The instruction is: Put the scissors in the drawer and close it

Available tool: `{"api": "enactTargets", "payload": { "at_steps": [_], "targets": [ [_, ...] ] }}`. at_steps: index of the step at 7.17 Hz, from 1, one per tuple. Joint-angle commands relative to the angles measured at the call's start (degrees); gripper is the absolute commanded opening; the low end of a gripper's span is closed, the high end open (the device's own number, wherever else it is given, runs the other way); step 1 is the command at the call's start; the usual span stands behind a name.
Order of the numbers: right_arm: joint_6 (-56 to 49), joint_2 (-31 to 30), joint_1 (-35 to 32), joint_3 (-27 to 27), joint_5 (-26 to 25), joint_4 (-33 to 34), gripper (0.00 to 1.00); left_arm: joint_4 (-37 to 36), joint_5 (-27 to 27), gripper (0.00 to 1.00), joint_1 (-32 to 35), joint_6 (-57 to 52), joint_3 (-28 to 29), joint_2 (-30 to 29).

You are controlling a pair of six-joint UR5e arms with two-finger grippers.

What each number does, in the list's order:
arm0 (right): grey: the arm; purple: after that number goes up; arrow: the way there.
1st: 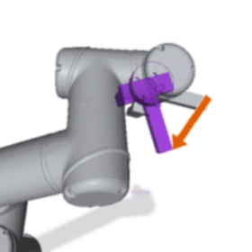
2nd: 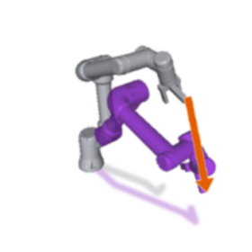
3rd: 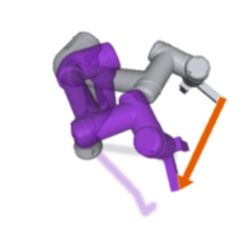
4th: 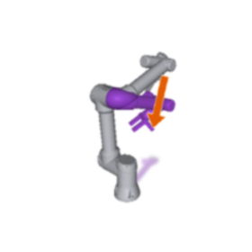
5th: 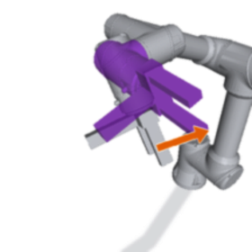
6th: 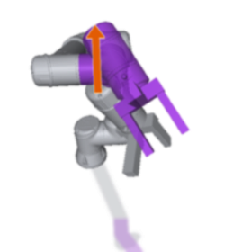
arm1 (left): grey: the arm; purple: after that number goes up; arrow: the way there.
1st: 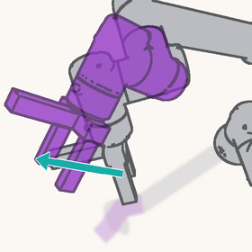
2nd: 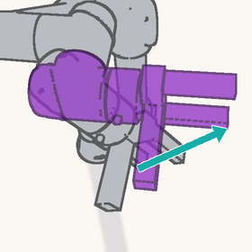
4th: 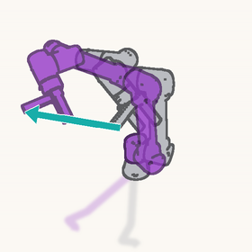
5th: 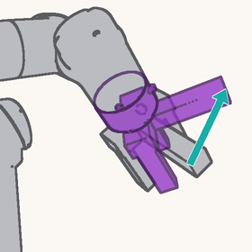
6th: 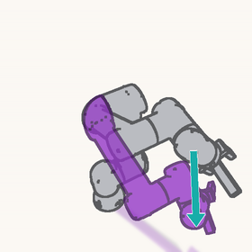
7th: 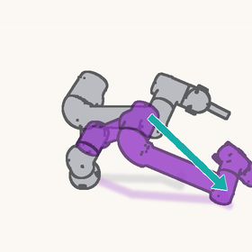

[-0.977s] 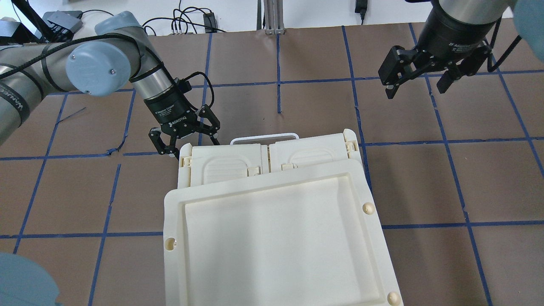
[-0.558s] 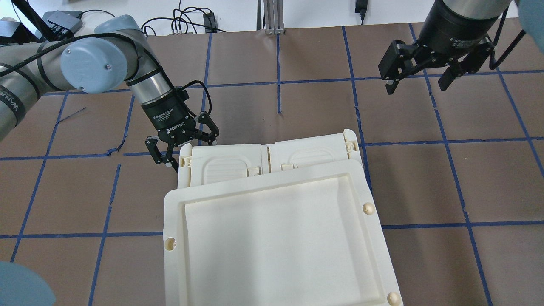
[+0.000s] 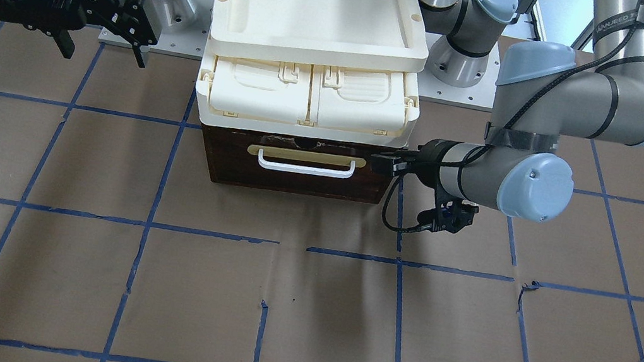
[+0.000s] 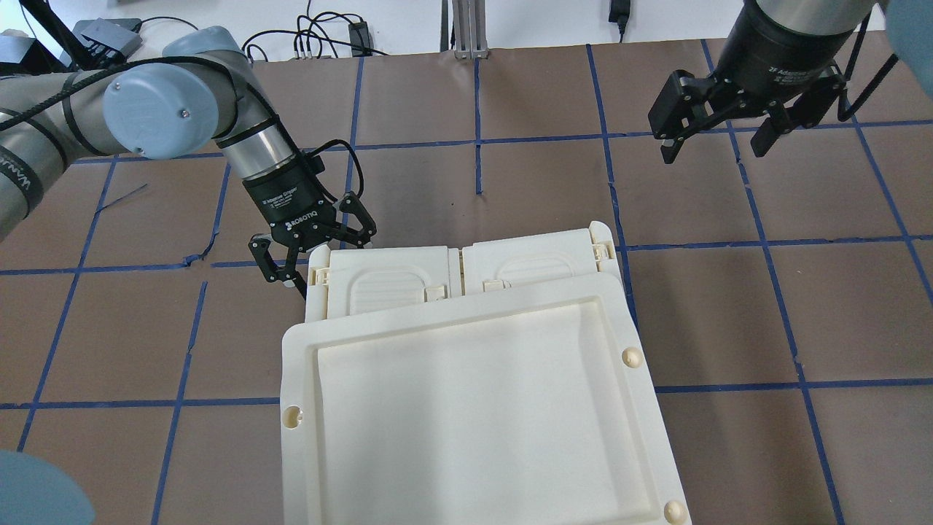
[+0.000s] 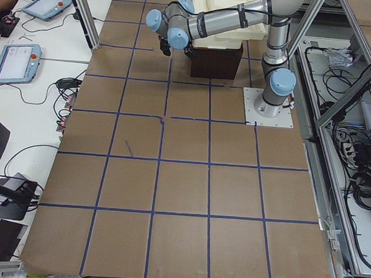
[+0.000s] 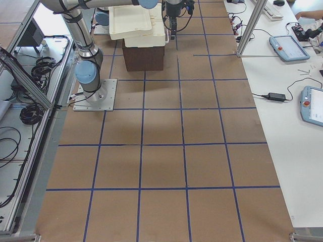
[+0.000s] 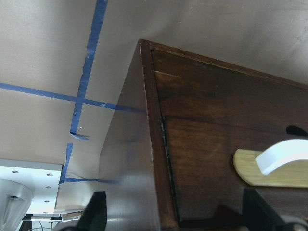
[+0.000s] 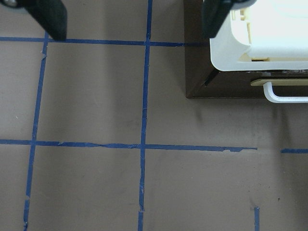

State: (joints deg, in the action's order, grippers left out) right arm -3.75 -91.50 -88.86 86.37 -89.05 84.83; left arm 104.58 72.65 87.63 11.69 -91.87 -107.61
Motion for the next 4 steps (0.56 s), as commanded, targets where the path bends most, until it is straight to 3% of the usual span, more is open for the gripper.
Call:
{"api": "enactTargets", "payload": {
  "at_steps": [1, 2, 4],
  "targets": [
    [-0.12, 0.00, 0.00, 0.20, 0.01, 0.07, 1.00, -19.58, 2.91, 1.00, -0.44, -0.70, 1.16, 0.29],
    [-0.12, 0.00, 0.00, 0.20, 0.01, 0.07, 1.00, -26.03, 9.37, 1.00, -0.44, -3.31, 1.25, 2.12],
    [-0.12, 0.00, 0.00, 0.20, -0.07, 0.07, 1.00, -22.27, 16.70, 1.00, -0.97, -5.89, 1.52, 8.96]
  ]
}}
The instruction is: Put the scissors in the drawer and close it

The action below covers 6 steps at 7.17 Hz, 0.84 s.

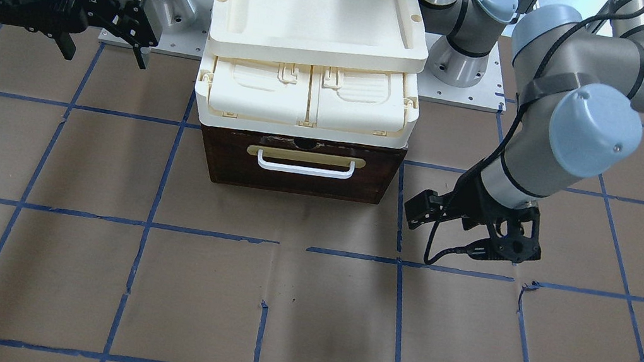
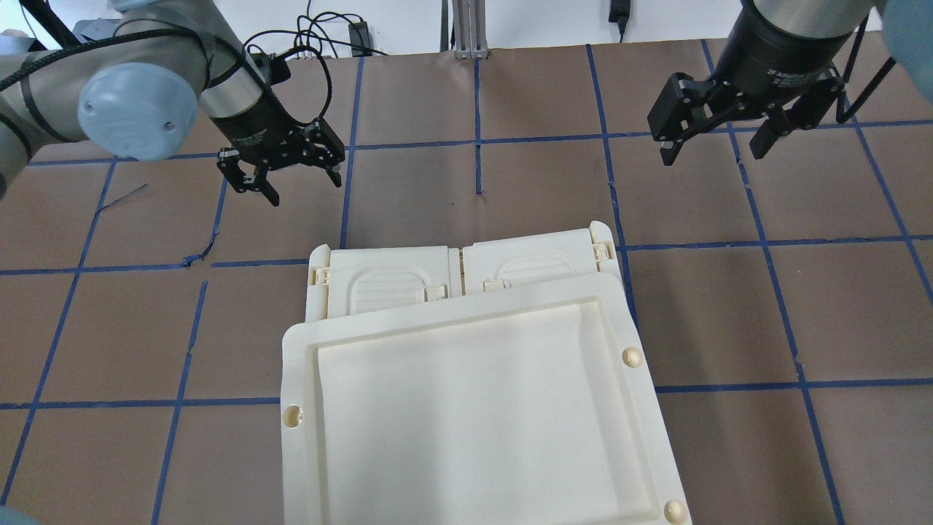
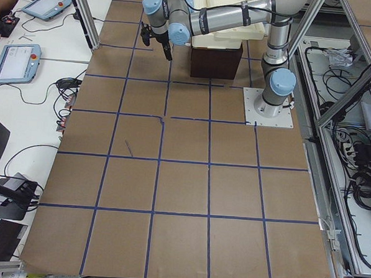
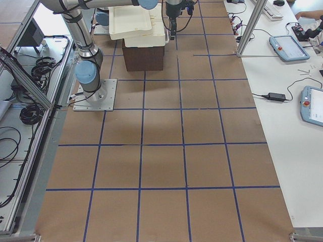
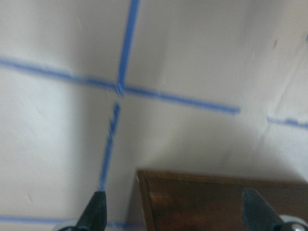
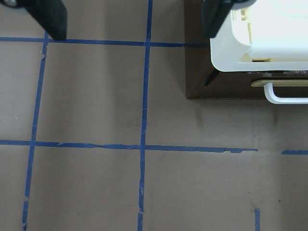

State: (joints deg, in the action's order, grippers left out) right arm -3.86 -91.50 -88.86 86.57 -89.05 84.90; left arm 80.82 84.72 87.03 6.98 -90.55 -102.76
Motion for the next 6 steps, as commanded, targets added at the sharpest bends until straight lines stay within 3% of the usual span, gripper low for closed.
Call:
{"api": "enactTargets", "payload": {
  "at_steps": [1, 2, 4, 6],
  "targets": [
    [-0.09, 0.00, 0.00, 0.09, -0.07, 0.00, 1.00, 9.27, 4.93, 1.00, -1.06, -1.09, 1.42, 6.85],
    [-0.18, 0.00, 0.00, 0.18, 0.10, 0.00, 1.00, 13.88, 7.19, 1.00, -1.85, -1.27, 2.30, 9.22],
    [-0.36, 0.09, 0.00, 0.27, 0.11, 0.00, 1.00, 13.83, 7.04, 1.00, -1.16, -1.62, 1.52, 11.61],
    [-0.44, 0.09, 0.00, 0.36, 0.11, 0.00, 1.00, 17.07, 12.28, 1.00, -1.68, -4.67, 1.17, 12.76]
  ]
}}
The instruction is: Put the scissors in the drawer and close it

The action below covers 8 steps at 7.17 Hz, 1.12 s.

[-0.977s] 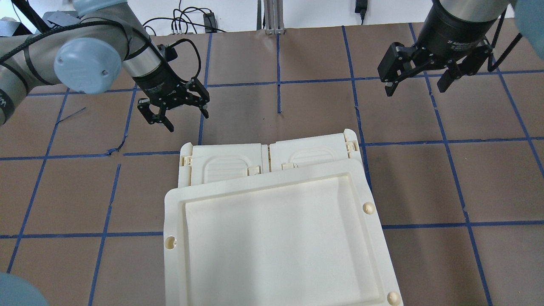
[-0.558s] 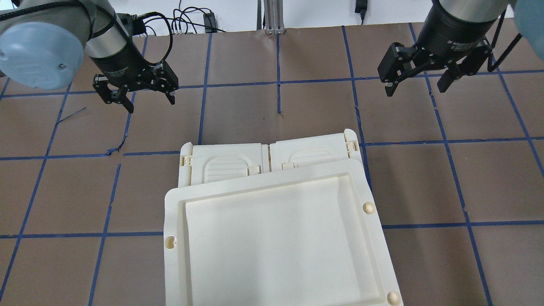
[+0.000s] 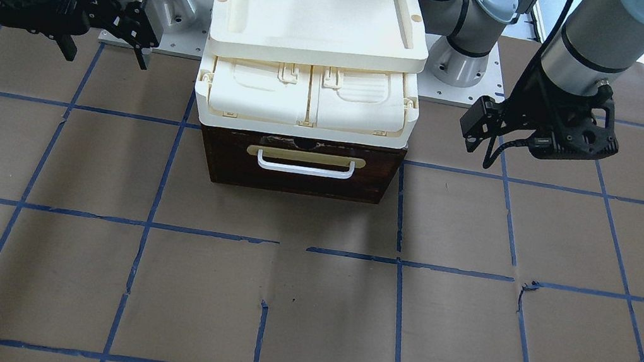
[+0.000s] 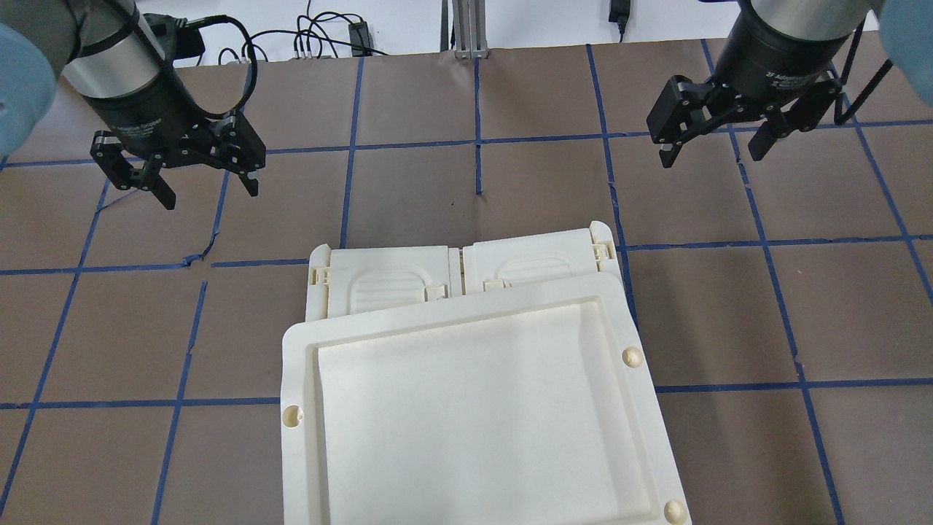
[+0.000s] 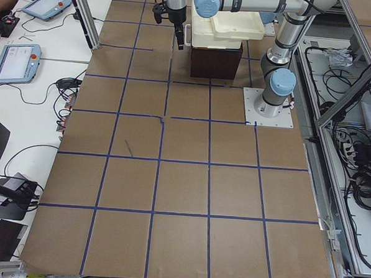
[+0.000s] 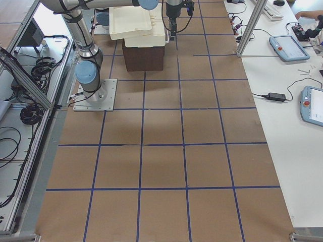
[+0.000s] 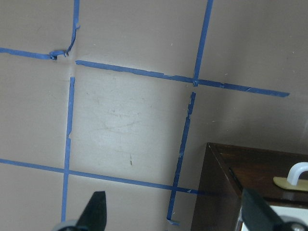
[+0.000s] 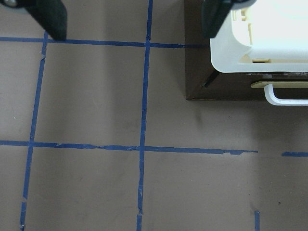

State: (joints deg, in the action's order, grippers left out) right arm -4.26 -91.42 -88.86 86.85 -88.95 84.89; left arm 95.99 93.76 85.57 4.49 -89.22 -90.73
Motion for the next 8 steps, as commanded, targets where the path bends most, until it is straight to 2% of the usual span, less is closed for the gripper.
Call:
{"api": "enactTargets", "payload": {
  "at_steps": [1, 2, 3, 8],
  "targets": [
    [-0.14, 0.02, 0.00, 0.16, 0.00, 0.01, 1.00, 1.40, 2.57, 1.00, -0.06, -2.99, -0.08, 0.73],
    [-0.14, 0.02, 0.00, 0.17, 0.00, 0.01, 1.00, 1.22, 0.30, 1.00, 0.12, -2.39, 0.01, 0.73],
    [-0.14, 0.02, 0.00, 0.17, 0.00, 0.01, 1.00, -0.35, -4.16, 1.00, 0.03, -2.47, -0.16, 0.73],
    [-0.14, 0.10, 0.00, 0.17, 0.00, 0.01, 1.00, -1.86, -4.29, 1.00, -0.05, -3.09, -0.60, 0.73]
  ]
}}
